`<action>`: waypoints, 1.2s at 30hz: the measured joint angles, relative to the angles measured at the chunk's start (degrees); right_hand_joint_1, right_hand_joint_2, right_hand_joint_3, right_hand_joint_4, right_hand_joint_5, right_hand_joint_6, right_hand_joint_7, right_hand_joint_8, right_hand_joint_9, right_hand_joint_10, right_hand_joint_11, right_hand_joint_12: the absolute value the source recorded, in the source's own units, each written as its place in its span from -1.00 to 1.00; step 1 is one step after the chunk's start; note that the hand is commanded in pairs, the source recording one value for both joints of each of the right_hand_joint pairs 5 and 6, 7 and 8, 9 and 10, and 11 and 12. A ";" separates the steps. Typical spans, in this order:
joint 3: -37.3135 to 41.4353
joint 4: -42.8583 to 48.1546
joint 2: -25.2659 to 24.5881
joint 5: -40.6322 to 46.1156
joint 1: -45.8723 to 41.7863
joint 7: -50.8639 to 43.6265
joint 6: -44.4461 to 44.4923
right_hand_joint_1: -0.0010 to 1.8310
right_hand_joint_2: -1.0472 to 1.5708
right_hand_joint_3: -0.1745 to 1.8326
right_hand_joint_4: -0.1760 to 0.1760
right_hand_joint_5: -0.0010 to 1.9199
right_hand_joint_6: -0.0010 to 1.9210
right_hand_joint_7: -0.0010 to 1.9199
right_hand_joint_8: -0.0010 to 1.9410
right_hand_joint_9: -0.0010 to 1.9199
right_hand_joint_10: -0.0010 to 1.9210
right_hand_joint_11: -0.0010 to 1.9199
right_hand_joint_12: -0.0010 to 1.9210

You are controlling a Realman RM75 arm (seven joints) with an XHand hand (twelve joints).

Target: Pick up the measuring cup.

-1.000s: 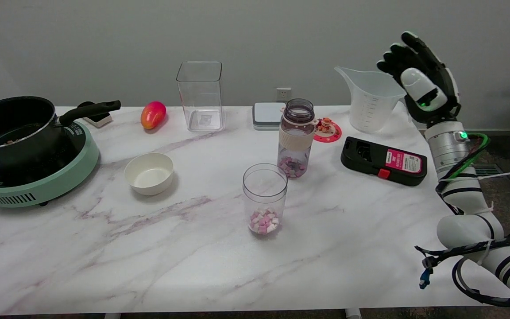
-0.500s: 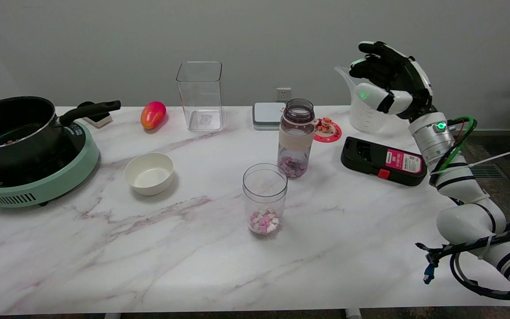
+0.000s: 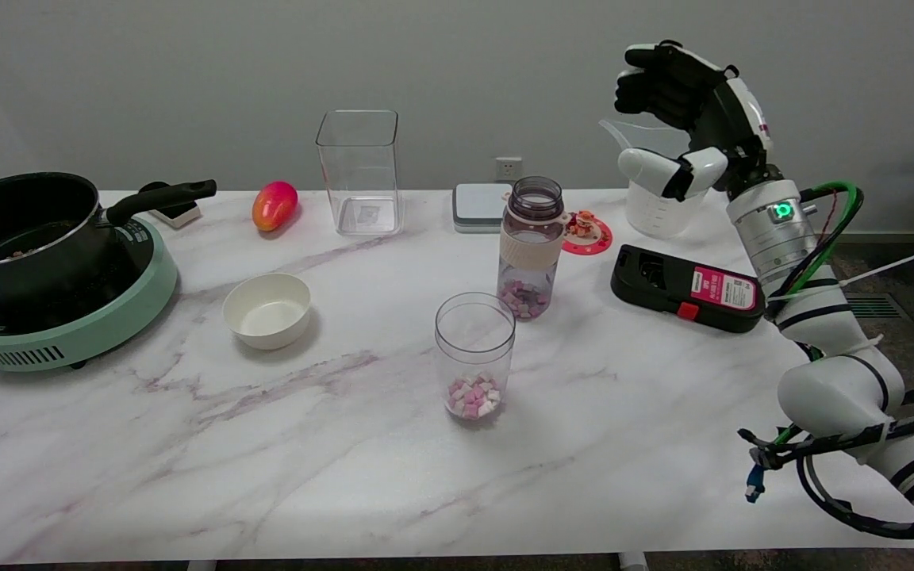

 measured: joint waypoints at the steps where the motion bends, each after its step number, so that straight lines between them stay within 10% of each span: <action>1: 0.13 0.73 -0.09 0.16 -0.30 -0.52 0.00 0.34 -0.37 0.32 0.00 -0.43 -0.43 -0.39 -0.39 -0.34 -0.34 -0.36 -0.36; 36: -5.78 10.77 -7.27 2.45 -17.25 -13.91 7.52 0.28 -0.17 0.24 0.00 -0.36 -0.36 -0.16 -0.17 -0.27 -0.27 -0.27 -0.27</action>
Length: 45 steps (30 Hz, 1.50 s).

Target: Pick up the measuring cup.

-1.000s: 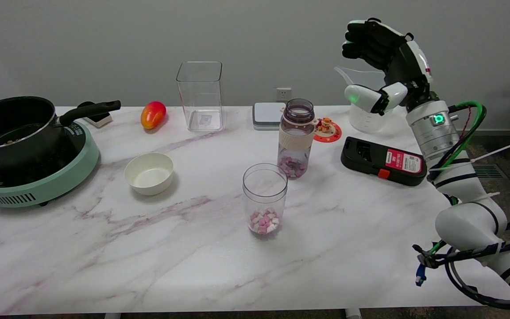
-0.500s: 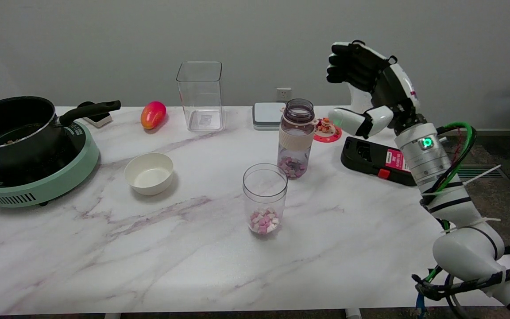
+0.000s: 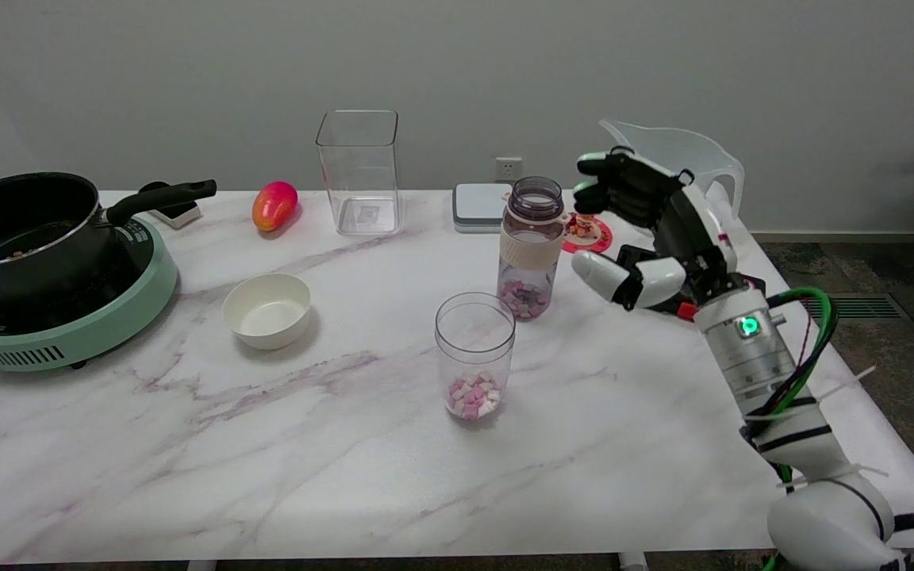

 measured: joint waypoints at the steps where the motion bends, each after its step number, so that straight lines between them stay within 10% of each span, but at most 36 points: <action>1: -0.38 -0.20 -0.29 0.00 -0.52 -0.19 0.50 0.29 -0.20 0.24 0.00 -0.37 -0.37 -0.17 -0.18 -0.27 -0.27 -0.27 -0.27; 45: -10.75 -22.21 -8.47 -2.82 1.05 -2.14 15.91 0.34 -0.49 0.31 0.00 -0.69 -0.69 -0.48 -0.48 -0.36 -0.36 -0.34 -0.34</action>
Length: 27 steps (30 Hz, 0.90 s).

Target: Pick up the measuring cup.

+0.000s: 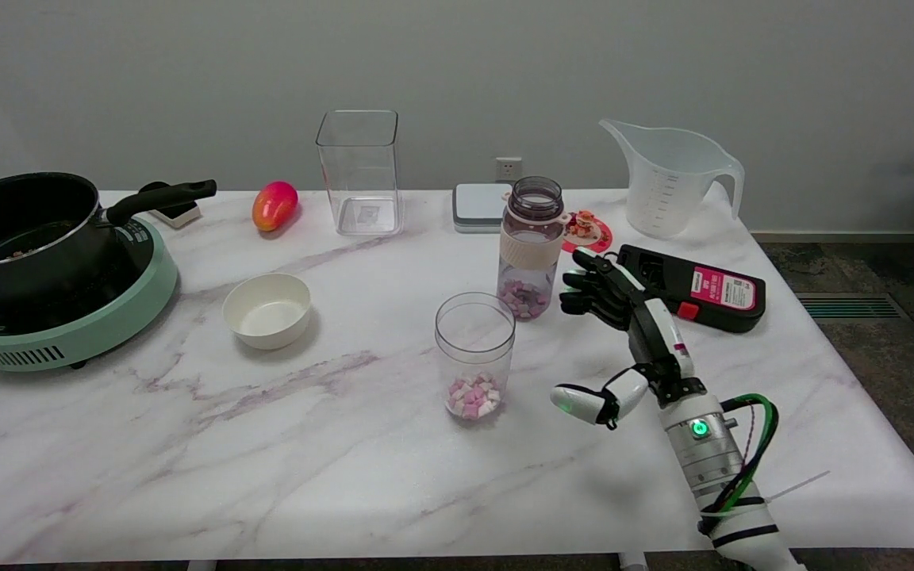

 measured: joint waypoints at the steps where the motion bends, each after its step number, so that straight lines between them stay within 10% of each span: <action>1: -0.24 -0.22 -0.18 -0.05 0.42 0.00 0.00 0.33 -0.50 0.32 0.00 -0.69 -0.69 -0.48 -0.48 -0.36 -0.36 -0.34 -0.34; 27: -6.82 -7.37 -3.97 -1.18 2.00 5.65 4.94 0.21 -0.44 0.21 0.00 -0.81 -0.81 -0.52 -0.53 -0.42 -0.42 -0.40 -0.40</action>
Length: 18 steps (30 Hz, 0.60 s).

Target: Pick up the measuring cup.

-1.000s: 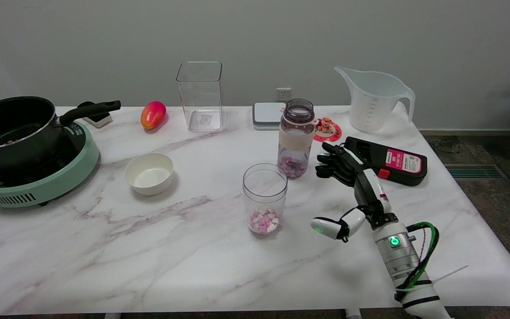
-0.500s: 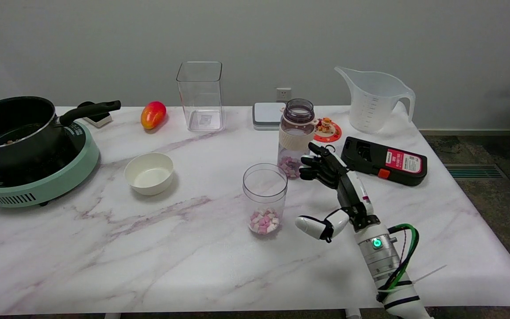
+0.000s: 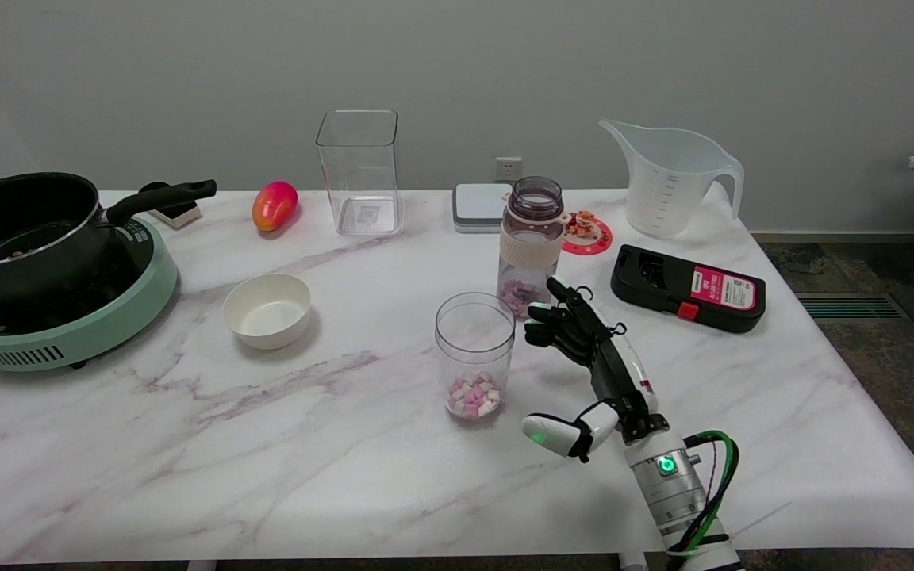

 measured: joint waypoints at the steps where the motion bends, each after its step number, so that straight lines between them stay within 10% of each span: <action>1: -0.11 -0.35 -0.11 -0.06 0.14 0.17 0.18 0.21 -0.44 0.22 0.00 -0.81 -0.81 -0.52 -0.53 -0.42 -0.42 -0.40 -0.40; 18: -1.82 -6.33 -2.13 -1.41 5.55 2.91 1.65 0.23 -0.45 0.30 0.00 -0.82 -0.82 -0.54 -0.55 -0.46 -0.46 -0.45 -0.45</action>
